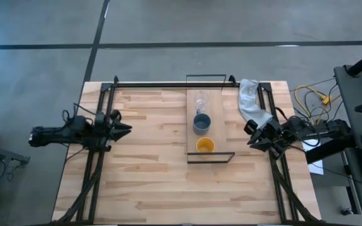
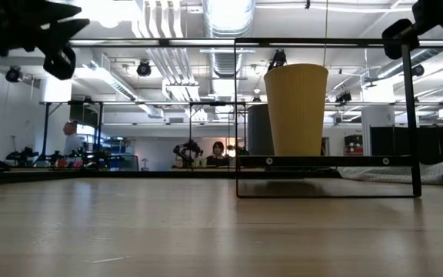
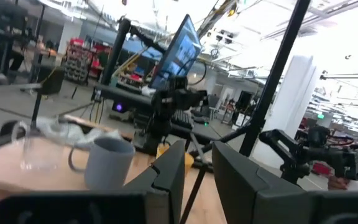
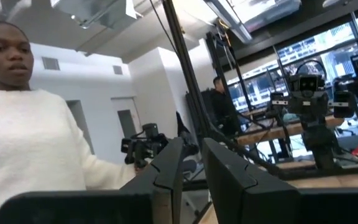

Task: Stack small to large cups/mugs on shelf
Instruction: Return to Home Position

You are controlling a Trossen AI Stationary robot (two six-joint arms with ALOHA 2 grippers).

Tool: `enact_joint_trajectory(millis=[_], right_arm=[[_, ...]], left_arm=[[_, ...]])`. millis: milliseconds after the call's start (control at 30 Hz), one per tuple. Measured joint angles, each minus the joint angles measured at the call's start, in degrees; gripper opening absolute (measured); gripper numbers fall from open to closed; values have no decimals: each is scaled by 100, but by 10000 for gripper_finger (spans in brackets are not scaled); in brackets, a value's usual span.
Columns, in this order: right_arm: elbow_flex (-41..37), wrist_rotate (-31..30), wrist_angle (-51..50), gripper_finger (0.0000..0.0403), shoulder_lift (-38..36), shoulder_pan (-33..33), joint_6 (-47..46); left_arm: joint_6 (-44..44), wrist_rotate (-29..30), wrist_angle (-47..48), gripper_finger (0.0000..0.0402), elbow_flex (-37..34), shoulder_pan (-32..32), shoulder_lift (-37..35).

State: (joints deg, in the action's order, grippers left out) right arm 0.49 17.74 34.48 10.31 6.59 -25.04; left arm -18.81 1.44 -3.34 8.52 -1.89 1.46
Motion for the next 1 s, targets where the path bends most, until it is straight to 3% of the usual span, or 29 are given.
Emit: enact_joint_trajectory(millis=[400, 900, 1000], right_arm=[[2, 0, -352, 59, -12, 0, -16], [2, 20, -741, 59, -15, 2, 100], [4, -80, -679, 59, -15, 2, 352]], left_arm=[[-371, 41, -221, 68, -693, 0, -1], [-342, 40, -10, 68, -757, 0, -1], [-660, 41, -25, 68, -780, 0, 6]])
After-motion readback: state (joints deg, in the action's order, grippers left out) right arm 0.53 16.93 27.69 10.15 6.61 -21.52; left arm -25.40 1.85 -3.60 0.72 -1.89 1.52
